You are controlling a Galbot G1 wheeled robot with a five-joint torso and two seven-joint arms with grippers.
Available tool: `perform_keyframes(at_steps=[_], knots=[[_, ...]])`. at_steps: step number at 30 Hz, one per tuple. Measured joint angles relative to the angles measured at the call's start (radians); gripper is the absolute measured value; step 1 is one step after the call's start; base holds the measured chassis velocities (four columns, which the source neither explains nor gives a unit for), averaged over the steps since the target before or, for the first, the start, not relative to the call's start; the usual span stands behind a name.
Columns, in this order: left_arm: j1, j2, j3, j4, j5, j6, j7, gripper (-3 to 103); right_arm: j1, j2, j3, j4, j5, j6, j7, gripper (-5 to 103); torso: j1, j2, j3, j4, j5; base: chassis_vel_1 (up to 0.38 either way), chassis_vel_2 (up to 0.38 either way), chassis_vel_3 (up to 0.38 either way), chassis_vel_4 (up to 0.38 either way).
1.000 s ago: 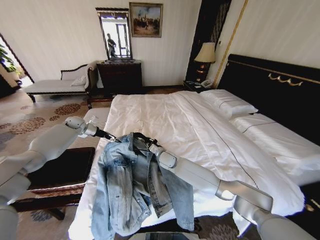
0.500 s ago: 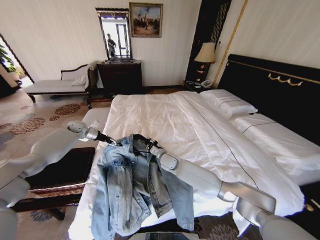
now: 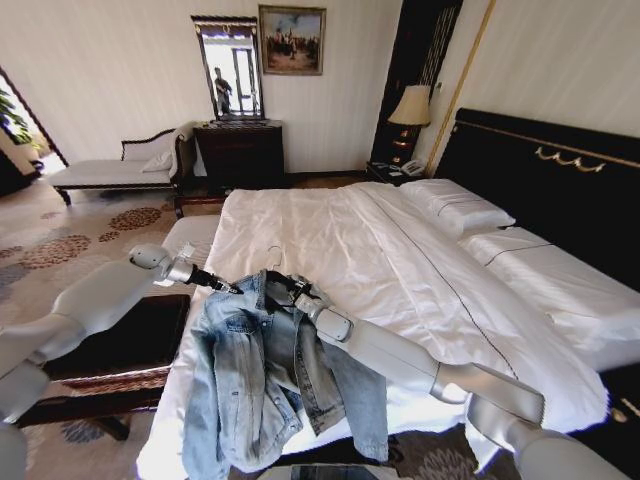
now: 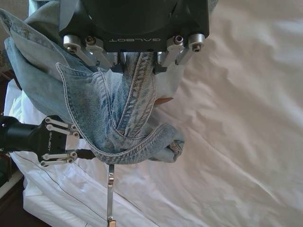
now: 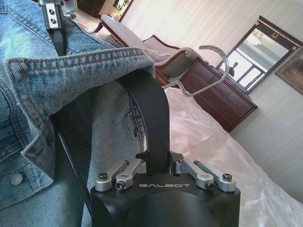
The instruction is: Pick up the clothes from the bed and hang them on the clothes hanger.
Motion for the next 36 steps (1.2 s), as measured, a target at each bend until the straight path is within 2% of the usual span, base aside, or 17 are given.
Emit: perform_keyframes(at_steps=[5,6,7,9,10,12,15,18,20,22,25,26,28,30,33,36], knots=[[0.012,0.016,-0.027,-0.021,-0.019,0.010,-0.005,30,0.007,-0.001,-0.001,0.005,0.005,-0.001,0.001,19,0.000,0.000,0.000,0.0000,0.0000,0.000,0.000,0.000,0.000],[0.015,0.019,-0.034,-0.026,-0.026,0.010,-0.006,30,0.007,-0.001,-0.004,0.010,0.010,-0.001,-0.001,27,0.000,0.000,0.000,0.0000,-0.0002,0.000,0.000,0.000,0.000],[0.020,0.020,-0.040,-0.031,-0.030,0.010,-0.011,28,0.008,0.001,-0.004,0.015,0.016,0.000,-0.002,27,0.000,0.000,0.000,-0.0001,0.0004,0.000,0.000,0.000,0.000],[0.033,0.029,-0.054,-0.035,-0.031,0.012,-0.011,23,0.009,-0.004,-0.004,0.016,0.025,-0.004,-0.002,38,0.000,0.000,0.000,0.0000,0.0000,0.000,0.000,0.000,0.000],[0.033,0.029,-0.054,-0.035,-0.031,0.012,-0.011,23,0.009,-0.004,-0.004,0.016,0.025,-0.004,-0.002,38,0.000,0.000,0.000,0.0000,0.0000,0.000,0.000,0.000,0.000],[0.046,0.038,-0.066,-0.044,-0.033,0.013,-0.011,23,0.007,-0.011,-0.003,0.021,0.028,-0.006,-0.001,49,0.000,0.000,0.000,0.0000,0.0000,0.000,0.000,0.000,0.000],[0.056,0.050,-0.072,-0.056,-0.033,0.013,-0.011,23,0.002,-0.017,-0.001,0.023,0.029,-0.008,-0.001,54,0.000,0.000,0.000,-0.0001,0.0000,0.000,0.000,0.000,0.000],[0.075,0.062,-0.101,-0.070,-0.032,0.006,-0.006,23,-0.010,-0.027,0.017,0.028,0.030,-0.011,0.002,71,0.000,0.000,0.000,0.0000,0.0002,0.000,0.000,0.000,0.000],[0.084,0.066,-0.116,-0.074,-0.032,0.002,-0.003,23,-0.018,-0.036,0.030,0.033,0.031,-0.013,0.005,71,0.000,0.000,0.000,0.0001,0.0001,0.000,0.000,0.000,0.000],[0.104,0.076,-0.151,-0.086,-0.035,-0.011,0.005,23,-0.046,-0.069,0.066,0.052,0.048,-0.020,0.012,82,0.000,0.000,0.000,0.0003,0.0003,0.000,0.000,0.000,0.000],[0.146,0.089,-0.209,-0.101,-0.046,-0.022,0.008,23,-0.105,-0.134,0.133,0.114,0.139,-0.047,0.030,96,0.000,0.000,0.000,-0.0002,0.0002,0.000,0.000,0.000,0.000],[0.146,0.089,-0.209,-0.101,-0.046,-0.022,0.008,23,-0.105,-0.134,0.133,0.114,0.139,-0.047,0.030,96,0.000,0.000,0.000,-0.0002,0.0002,0.000,0.000,0.000,0.000],[0.173,0.090,-0.246,-0.104,-0.061,-0.029,0.004,23,-0.150,-0.180,0.171,0.181,0.243,-0.080,0.036,99,0.000,0.000,0.000,-0.0003,0.0003,0.000,0.000,0.000,0.000],[0.191,0.080,-0.279,-0.100,-0.068,-0.032,0.000,23,-0.189,-0.203,0.190,0.215,0.306,-0.091,0.032,100,0.000,0.000,0.000,-0.0002,0.0002,0.000,0.000,0.000,0.000],[0.198,0.071,-0.295,-0.093,-0.080,-0.033,-0.007,23,-0.221,-0.205,0.216,0.221,0.351,-0.091,0.021,100,0.000,0.000,0.000,-0.0001,0.0002,0.000,0.000,0.000,0.000],[0.199,0.062,-0.303,-0.093,-0.094,-0.033,-0.018,23,-0.250,-0.210,0.250,0.245,0.441,-0.100,0.008,100,0.000,0.000,0.000,0.0001,0.0003,0.000,0.000,0.000,0.000]])
